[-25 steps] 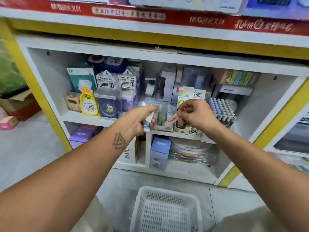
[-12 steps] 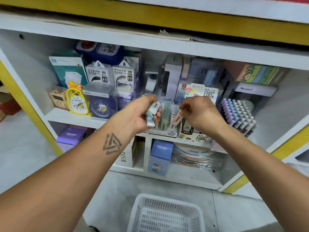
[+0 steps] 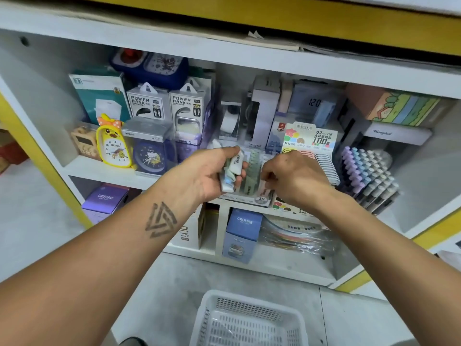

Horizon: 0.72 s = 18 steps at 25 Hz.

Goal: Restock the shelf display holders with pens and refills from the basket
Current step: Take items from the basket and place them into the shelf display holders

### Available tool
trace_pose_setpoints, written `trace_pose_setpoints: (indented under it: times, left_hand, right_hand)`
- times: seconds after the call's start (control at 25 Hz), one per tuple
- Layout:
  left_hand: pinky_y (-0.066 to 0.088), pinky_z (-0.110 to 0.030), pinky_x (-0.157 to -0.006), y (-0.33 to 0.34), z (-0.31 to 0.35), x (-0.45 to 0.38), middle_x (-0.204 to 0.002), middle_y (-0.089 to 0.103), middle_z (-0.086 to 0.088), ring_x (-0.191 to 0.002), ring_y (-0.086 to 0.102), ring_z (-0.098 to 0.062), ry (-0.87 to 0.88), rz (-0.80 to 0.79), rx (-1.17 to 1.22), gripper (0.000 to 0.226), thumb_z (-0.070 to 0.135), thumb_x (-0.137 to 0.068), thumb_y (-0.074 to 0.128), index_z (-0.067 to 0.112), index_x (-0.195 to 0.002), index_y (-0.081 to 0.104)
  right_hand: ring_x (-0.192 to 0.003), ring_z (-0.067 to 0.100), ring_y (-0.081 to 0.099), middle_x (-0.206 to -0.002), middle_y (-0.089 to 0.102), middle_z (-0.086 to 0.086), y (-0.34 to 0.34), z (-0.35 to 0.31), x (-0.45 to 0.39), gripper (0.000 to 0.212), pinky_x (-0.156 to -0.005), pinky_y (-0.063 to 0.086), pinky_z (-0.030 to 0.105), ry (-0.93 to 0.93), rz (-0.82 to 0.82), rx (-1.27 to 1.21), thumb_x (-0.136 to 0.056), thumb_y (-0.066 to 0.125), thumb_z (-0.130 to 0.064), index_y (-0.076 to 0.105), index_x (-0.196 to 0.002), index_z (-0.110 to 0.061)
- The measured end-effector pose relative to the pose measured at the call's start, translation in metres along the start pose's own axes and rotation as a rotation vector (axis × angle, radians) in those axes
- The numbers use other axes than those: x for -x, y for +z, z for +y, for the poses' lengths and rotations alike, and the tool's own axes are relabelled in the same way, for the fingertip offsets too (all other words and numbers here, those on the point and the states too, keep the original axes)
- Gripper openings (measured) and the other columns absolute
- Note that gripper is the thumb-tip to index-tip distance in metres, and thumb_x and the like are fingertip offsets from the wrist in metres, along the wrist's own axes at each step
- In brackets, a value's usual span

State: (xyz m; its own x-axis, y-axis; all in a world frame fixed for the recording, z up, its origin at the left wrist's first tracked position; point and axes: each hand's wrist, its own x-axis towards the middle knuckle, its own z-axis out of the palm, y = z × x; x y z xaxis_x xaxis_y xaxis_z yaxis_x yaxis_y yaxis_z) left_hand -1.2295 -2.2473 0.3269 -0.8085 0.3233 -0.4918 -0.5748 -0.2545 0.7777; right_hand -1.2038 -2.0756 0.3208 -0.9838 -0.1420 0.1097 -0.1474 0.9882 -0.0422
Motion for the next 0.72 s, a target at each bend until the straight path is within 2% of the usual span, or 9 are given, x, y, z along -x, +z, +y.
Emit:
trace_pose_setpoints:
  times: [0.16, 0.32, 0.36, 0.4, 0.52, 0.56, 0.64, 0.72]
  left_hand:
    - [0.05, -0.024, -0.049, -0.003, 0.001, 0.005, -0.076, 0.066, -0.012, -0.054, 0.06, -0.018, -0.008, -0.022, 0.06, 0.019, 0.023, -0.099, 0.057, 0.005, -0.097, 0.064]
    - [0.056, -0.029, -0.054, -0.004, 0.0, 0.006, -0.08, 0.07, -0.014, -0.055, 0.068, -0.022, 0.008, -0.028, 0.081, 0.019, 0.016, -0.095, 0.062, 0.001, -0.106, 0.066]
    - [0.057, -0.03, -0.054, -0.004, -0.001, 0.005, -0.082, 0.07, -0.014, -0.056, 0.069, -0.022, 0.013, -0.03, 0.073, 0.022, 0.015, -0.094, 0.063, 0.001, -0.111, 0.065]
    - [0.057, -0.031, -0.054, -0.003, -0.002, 0.005, -0.082, 0.07, -0.015, -0.056, 0.069, -0.022, 0.021, -0.034, 0.059, 0.026, 0.013, -0.093, 0.063, 0.0, -0.116, 0.064]
    - [0.056, -0.032, -0.048, 0.001, -0.005, 0.004, -0.082, 0.07, -0.016, -0.057, 0.068, -0.023, 0.073, -0.04, 0.012, 0.035, 0.01, -0.091, 0.066, -0.003, -0.123, 0.062]
    - [0.055, -0.033, -0.047, 0.003, -0.006, 0.004, -0.084, 0.07, -0.017, -0.058, 0.069, -0.024, 0.093, -0.043, 0.002, 0.036, 0.009, -0.09, 0.066, -0.003, -0.124, 0.061]
    - [0.056, -0.035, -0.05, 0.006, -0.007, 0.003, -0.089, 0.07, -0.02, -0.065, 0.069, -0.027, 0.117, -0.058, -0.028, 0.039, 0.009, -0.089, 0.067, -0.004, -0.124, 0.06]
    - [0.055, -0.034, -0.05, 0.007, -0.006, 0.004, -0.088, 0.071, -0.019, -0.066, 0.069, -0.028, 0.115, -0.072, -0.049, 0.034, 0.011, -0.089, 0.067, -0.003, -0.12, 0.061]
  right_hand:
    - [-0.075, 0.028, 0.061, -0.088, 0.067, 0.003, 0.004, -0.004, 0.001, 0.008, -0.066, 0.056, 0.036, 0.001, 0.04, 0.105, -0.094, 0.058, -0.017, 0.062, -0.097, -0.023]
    - [-0.081, 0.026, 0.064, -0.097, 0.068, 0.001, 0.012, -0.002, 0.001, 0.019, -0.071, 0.058, 0.037, -0.015, -0.003, 0.173, -0.092, 0.056, -0.009, 0.07, -0.098, -0.021]
    - [-0.084, 0.025, 0.064, -0.099, 0.068, -0.002, 0.011, -0.001, -0.001, 0.02, -0.072, 0.057, 0.036, -0.007, 0.01, 0.094, -0.093, 0.055, -0.011, 0.071, -0.1, -0.022]
    - [-0.085, 0.022, 0.064, -0.099, 0.068, -0.005, 0.009, -0.001, -0.002, 0.02, -0.072, 0.056, 0.032, 0.039, 0.035, -0.089, -0.095, 0.055, -0.013, 0.072, -0.102, -0.022]
    - [-0.068, 0.017, 0.063, -0.085, 0.074, -0.002, -0.005, -0.003, -0.003, 0.014, -0.051, 0.046, 0.021, 0.267, 0.07, -1.006, -0.097, 0.061, -0.013, 0.071, -0.106, -0.018]
    - [-0.061, 0.016, 0.06, -0.078, 0.073, 0.0, -0.009, -0.005, -0.002, 0.012, -0.047, 0.043, 0.022, 0.276, 0.057, -1.179, -0.096, 0.065, -0.014, 0.071, -0.106, -0.014]
    - [-0.058, 0.015, 0.057, -0.072, 0.07, 0.005, -0.012, -0.007, 0.0, 0.017, -0.049, 0.044, 0.024, 0.242, 0.026, -1.289, -0.09, 0.072, -0.012, 0.071, -0.106, -0.007]
    - [-0.064, 0.018, 0.059, -0.078, 0.071, 0.012, -0.015, -0.006, 0.001, 0.02, -0.056, 0.05, 0.026, 0.262, 0.022, -1.337, -0.085, 0.075, -0.003, 0.071, -0.104, -0.001]
